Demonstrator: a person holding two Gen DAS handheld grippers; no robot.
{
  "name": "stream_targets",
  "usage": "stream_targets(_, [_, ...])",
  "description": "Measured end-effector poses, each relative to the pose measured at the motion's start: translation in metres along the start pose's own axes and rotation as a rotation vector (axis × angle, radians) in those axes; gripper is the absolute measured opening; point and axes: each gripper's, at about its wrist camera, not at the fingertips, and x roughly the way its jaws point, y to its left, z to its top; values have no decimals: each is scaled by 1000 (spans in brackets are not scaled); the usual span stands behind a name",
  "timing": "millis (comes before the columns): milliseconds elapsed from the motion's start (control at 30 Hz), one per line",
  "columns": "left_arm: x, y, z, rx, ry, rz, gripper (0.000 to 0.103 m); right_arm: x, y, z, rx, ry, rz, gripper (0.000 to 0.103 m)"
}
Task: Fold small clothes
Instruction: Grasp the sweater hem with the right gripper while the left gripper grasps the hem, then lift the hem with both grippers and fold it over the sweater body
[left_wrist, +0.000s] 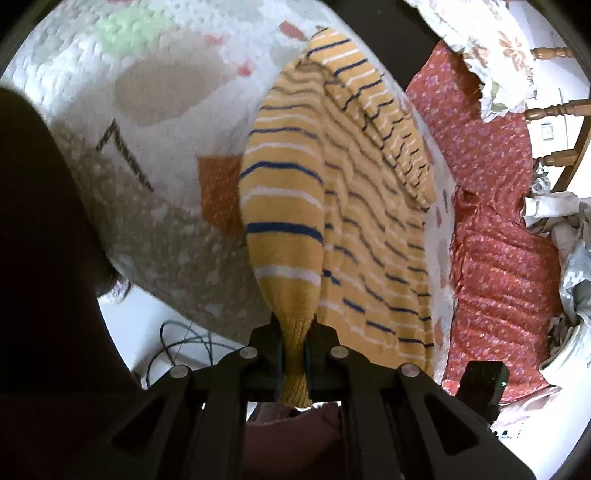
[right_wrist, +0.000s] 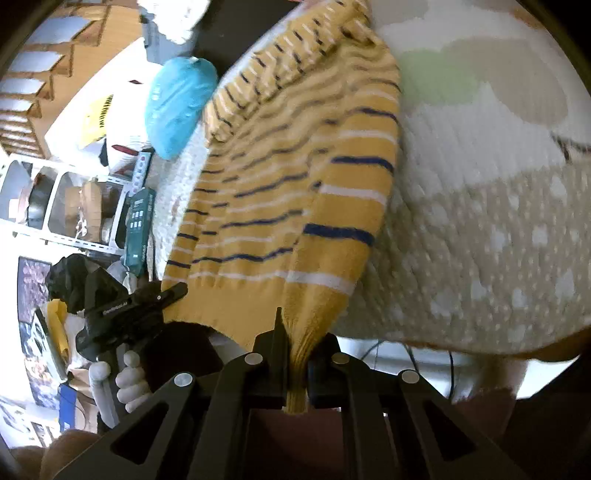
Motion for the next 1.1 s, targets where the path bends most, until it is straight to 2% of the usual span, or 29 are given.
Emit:
stream_targets(267, [-6, -45, 56, 20, -42, -55, 8, -20, 50, 53, -96, -102, 29, 7])
stream_targets(433, [-14, -88, 112, 63, -123, -70, 8, -32, 79, 116, -140, -184, 20, 8])
stream_targets(567, [-1, -111, 161, 56, -141, -61, 8, -34, 94, 173, -146, -238, 8, 8])
stream_targets(667, [16, -125, 200, 28, -140, -52, 8, -21, 95, 214, -131, -261, -10, 8])
stream_targets(833, [51, -144, 255, 38, -142, 11, 8, 10, 87, 274, -115, -266, -71, 8])
stream_targets(933, [82, -144, 285, 10, -108, 39, 9, 35, 75, 306, -103, -253, -124, 8])
stream_targets(967, [91, -142, 292, -3, -95, 44, 9, 42, 68, 314, -95, -246, -137, 11])
stream_targets(1033, [108, -135, 305, -30, -63, 33, 12, 57, 52, 332, -46, -235, -166, 12])
stream_targets(1100, [114, -133, 312, -40, -40, 1, 15, 63, 35, 342, 20, -247, -176, 23])
